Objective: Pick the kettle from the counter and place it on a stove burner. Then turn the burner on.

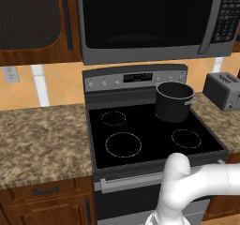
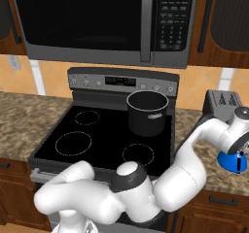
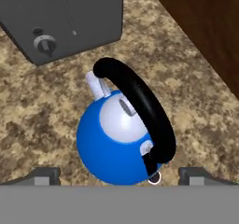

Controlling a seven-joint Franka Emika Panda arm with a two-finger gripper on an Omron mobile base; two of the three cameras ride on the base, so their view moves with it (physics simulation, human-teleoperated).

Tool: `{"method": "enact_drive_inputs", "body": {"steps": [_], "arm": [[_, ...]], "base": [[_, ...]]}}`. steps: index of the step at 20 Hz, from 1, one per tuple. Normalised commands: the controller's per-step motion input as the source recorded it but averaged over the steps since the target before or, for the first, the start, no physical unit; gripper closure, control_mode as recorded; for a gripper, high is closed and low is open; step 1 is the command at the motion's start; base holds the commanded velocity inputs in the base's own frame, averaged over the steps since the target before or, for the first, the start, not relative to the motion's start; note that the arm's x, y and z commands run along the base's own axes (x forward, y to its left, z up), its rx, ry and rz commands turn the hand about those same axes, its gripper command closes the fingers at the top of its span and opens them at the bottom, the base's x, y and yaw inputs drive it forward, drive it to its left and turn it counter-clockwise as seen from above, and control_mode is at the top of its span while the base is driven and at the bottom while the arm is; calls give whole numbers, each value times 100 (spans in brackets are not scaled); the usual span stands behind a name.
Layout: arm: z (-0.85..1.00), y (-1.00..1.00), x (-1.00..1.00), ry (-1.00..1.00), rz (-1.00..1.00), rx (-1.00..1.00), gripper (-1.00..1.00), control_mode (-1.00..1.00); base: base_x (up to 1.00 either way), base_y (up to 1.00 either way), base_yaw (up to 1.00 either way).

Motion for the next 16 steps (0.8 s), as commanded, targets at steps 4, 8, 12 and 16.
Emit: {"method": "enact_drive_inputs", "body": {"steps": [4,8,12,16], "arm": [[-18,-38,29,0,1,-6,-100,-100],[-16,-7,27,-3,8,0,100,-100],[-22,-1,29,-3,7,-1,100,-100],[-11,-7,9,-3,5,0,100,-100]], "base": [[0,0,0],[0,0,0],[0,0,0],[0,0,0]]}}
